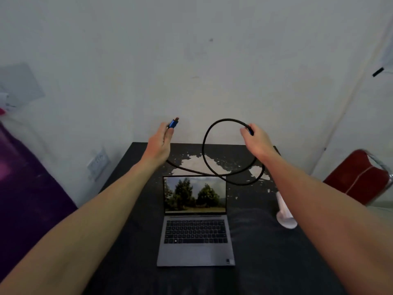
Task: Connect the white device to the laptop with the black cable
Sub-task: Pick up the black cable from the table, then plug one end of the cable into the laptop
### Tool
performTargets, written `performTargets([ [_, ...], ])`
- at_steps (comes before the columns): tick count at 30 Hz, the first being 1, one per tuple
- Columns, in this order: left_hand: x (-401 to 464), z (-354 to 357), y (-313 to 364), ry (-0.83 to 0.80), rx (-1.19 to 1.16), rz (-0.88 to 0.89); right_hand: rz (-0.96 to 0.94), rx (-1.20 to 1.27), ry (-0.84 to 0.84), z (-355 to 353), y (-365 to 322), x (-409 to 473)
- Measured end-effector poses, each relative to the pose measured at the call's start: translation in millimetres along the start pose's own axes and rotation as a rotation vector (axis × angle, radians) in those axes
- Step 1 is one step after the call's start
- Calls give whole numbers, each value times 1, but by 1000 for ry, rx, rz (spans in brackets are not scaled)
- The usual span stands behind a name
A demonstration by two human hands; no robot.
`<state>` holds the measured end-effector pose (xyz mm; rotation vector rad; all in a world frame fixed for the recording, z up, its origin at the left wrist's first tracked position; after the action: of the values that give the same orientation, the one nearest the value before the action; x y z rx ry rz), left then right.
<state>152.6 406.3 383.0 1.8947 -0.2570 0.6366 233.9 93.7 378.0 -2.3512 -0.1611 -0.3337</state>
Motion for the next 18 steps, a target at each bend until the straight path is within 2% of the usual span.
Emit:
performTargets([
  [5,30,-26,-31,-74,-23,-1,-67,37,-22,48,-50,28],
  [10,60,-33,-61,-66,6,44,-111,44,-3,87,-71,64],
  [13,84,-28,-91,-57,39,31,-141,44,-29,120,-73,91],
  [18,114,-4,-157,-146,42,-39,-234,-40,-97,188,-55,130],
])
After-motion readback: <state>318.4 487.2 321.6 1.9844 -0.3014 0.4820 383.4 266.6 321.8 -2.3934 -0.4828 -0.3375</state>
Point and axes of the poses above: each hand's wrist, its own x-axis towards the middle knuckle, its own z-axis out of the palm, y = z × x, the point moved 8 cm from there along x, towards the middle knuckle, and after that the axes turned 14 degrees about -x, right-handed, at the moved point
